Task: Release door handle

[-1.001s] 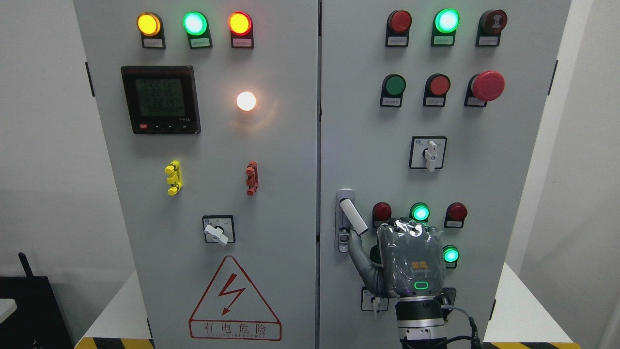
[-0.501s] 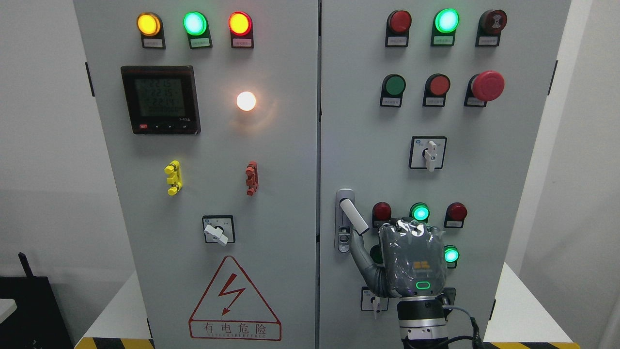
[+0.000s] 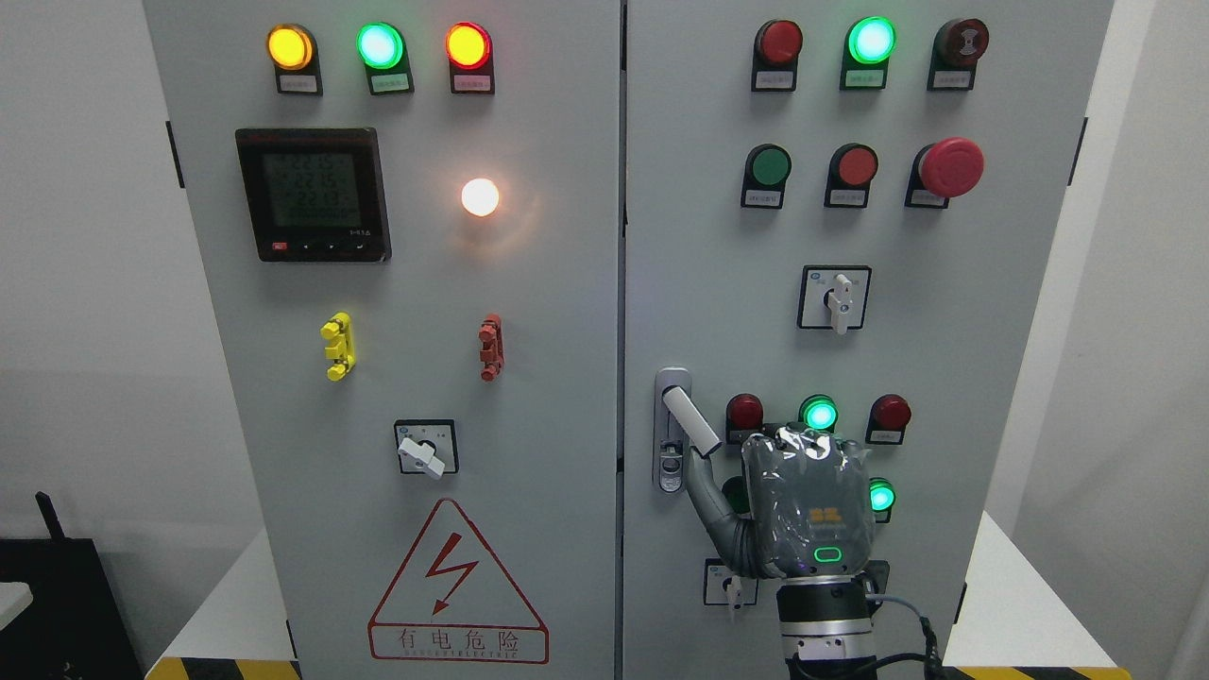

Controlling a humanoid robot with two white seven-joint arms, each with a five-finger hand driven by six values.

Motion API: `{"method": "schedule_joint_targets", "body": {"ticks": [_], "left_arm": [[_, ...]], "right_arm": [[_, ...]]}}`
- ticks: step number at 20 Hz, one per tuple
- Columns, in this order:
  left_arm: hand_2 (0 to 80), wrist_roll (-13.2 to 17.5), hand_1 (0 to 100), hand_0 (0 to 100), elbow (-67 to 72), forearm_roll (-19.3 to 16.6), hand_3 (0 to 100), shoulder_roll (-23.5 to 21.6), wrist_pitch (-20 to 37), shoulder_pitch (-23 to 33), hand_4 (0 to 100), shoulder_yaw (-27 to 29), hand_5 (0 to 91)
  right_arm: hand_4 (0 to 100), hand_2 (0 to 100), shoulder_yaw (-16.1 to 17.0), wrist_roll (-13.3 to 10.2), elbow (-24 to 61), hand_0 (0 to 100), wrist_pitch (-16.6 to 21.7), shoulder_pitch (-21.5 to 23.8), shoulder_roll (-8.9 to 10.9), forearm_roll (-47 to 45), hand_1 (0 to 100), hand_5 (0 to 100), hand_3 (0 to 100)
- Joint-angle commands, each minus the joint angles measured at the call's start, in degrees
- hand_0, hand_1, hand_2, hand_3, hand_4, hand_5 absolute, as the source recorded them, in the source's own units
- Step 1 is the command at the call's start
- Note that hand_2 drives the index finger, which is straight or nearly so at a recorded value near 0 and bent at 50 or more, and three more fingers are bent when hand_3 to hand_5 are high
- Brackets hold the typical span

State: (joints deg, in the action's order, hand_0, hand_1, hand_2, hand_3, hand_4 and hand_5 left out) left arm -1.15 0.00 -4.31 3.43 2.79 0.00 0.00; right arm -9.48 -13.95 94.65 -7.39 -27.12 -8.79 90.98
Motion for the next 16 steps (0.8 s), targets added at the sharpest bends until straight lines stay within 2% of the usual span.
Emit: {"method": "schedule_joint_targets", "body": {"ticks": [1, 16], "left_arm": [[0.0, 0.00, 39, 12, 0.53, 0.00, 0, 0.00, 0.02, -0.18, 0, 0.09, 0.0], [0.0, 0.00, 39, 12, 0.53, 0.00, 0, 0.00, 0.02, -0.18, 0, 0.09, 0.0]], "right_arm": [[98, 94, 0.25, 0.06, 0.01, 52, 0.00, -0.13, 0.00, -0.01, 6, 97, 100], [98, 94, 0.69, 0.15, 0.01, 53, 0.00, -0.22, 0.00, -0.80, 6, 97, 100]]}}
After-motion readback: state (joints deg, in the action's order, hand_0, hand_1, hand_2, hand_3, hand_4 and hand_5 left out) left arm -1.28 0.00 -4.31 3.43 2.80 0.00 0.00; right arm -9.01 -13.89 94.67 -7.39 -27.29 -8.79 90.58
